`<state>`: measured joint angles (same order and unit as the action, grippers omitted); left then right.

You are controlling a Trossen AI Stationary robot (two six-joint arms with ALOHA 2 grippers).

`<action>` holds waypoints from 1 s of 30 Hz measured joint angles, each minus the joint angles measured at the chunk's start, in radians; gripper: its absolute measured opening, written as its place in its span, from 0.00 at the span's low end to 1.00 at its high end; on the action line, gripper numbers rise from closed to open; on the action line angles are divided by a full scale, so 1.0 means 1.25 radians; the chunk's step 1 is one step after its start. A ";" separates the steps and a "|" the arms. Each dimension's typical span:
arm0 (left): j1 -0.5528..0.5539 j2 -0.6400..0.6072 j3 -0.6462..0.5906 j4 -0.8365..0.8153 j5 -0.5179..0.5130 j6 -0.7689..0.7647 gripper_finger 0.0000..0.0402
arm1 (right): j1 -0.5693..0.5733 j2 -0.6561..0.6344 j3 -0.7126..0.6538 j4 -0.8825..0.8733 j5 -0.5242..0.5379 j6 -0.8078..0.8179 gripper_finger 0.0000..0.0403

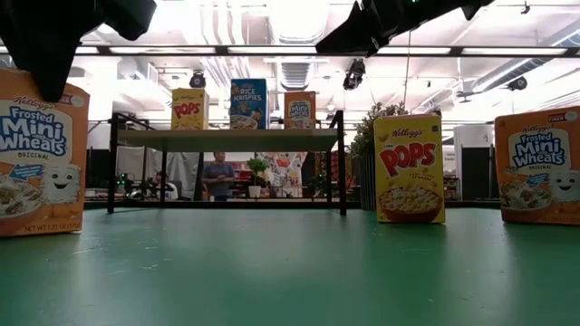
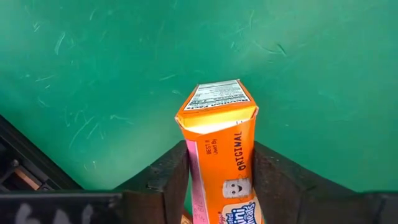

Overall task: Stack cereal on shelf
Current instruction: Put the left orange cereal box on the shelf

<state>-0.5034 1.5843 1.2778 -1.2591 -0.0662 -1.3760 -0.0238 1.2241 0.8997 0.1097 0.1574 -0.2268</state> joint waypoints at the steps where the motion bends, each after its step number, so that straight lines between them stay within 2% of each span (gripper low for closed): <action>1: 0.000 -0.001 0.000 0.000 0.003 0.005 0.35 | 0.000 0.000 0.000 0.000 0.000 0.000 0.03; 5: 0.000 -0.001 0.032 -0.008 0.010 0.055 0.35 | 0.000 -0.001 0.000 -0.016 0.001 0.000 0.03; 10: 0.004 -0.001 0.126 -0.021 -0.001 0.191 0.35 | 0.000 -0.005 -0.001 -0.052 0.003 0.006 0.03; 18: 0.058 0.001 0.310 -0.038 -0.131 0.418 0.35 | 0.000 -0.034 -0.008 -0.102 0.071 0.039 0.03; 24: 0.120 0.001 0.424 -0.039 -0.236 0.654 0.35 | 0.000 -0.080 -0.040 -0.106 0.072 0.044 0.03; 30: 0.211 0.001 0.492 -0.034 -0.312 0.842 0.35 | 0.000 -0.124 -0.070 -0.098 0.072 0.050 0.03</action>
<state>-0.2400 1.5860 1.8933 -1.3011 -0.4562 -0.3237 -0.0238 1.0688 0.8125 -0.0124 0.2470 -0.1642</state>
